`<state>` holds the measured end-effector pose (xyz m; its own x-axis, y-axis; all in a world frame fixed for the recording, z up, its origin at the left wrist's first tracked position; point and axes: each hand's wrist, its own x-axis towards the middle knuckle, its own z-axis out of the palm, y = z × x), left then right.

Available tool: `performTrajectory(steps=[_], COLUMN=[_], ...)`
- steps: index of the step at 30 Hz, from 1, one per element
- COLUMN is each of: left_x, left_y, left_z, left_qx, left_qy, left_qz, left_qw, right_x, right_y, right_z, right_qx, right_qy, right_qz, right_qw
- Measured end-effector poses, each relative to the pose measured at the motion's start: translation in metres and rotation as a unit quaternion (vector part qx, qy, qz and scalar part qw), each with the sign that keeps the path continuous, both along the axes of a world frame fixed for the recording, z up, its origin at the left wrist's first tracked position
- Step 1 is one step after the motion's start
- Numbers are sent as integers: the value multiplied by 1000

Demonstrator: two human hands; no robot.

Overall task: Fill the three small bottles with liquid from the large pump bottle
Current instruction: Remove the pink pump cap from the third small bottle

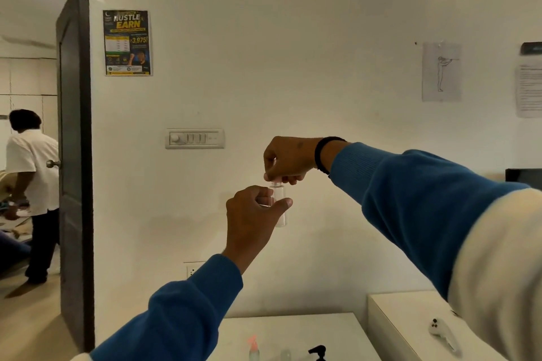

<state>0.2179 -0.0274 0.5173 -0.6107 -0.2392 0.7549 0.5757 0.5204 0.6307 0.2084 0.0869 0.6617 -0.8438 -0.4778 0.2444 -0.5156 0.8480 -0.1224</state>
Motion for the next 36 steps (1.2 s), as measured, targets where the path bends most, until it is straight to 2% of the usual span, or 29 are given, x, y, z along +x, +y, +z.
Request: performTrajectory(steps=[3,6,10,14,20,27,30,34,36], left_x=[-3,-3,-1,0,-3,-5,-4,-3,-2], left_y=[-1,0,1,2,2,1,1,1,1], left_z=[-3,-5,-3,0,-6,-7,-7,-13,-14], left_qx=[1,-3,-6,-8,4,8,7,9,6], left_qy=[0,-3,-2,1,-4,-1,-7,-12,-10], left_qz=[3,7,5,3,-6,-3,-3,-2,0], left_qw=[1000,1000,1000,1000,1000,1000,1000,1000,1000], right_x=[7,8,7,3,1,-4,-4,1,1], right_y=[-2,-3,-2,1,1,3,1,-1,-2], right_z=[2,0,-4,-7,-4,-9,-9,-9,-10], right_qx=[-21,-28,33,37,18,19,8,10,3], right_qy=[-37,-39,41,80,-16,70,50,-32,-21], right_qz=[28,12,-53,-46,5,-32,-7,24,25], right_qw=[999,999,997,995,1000,997,999,999,999])
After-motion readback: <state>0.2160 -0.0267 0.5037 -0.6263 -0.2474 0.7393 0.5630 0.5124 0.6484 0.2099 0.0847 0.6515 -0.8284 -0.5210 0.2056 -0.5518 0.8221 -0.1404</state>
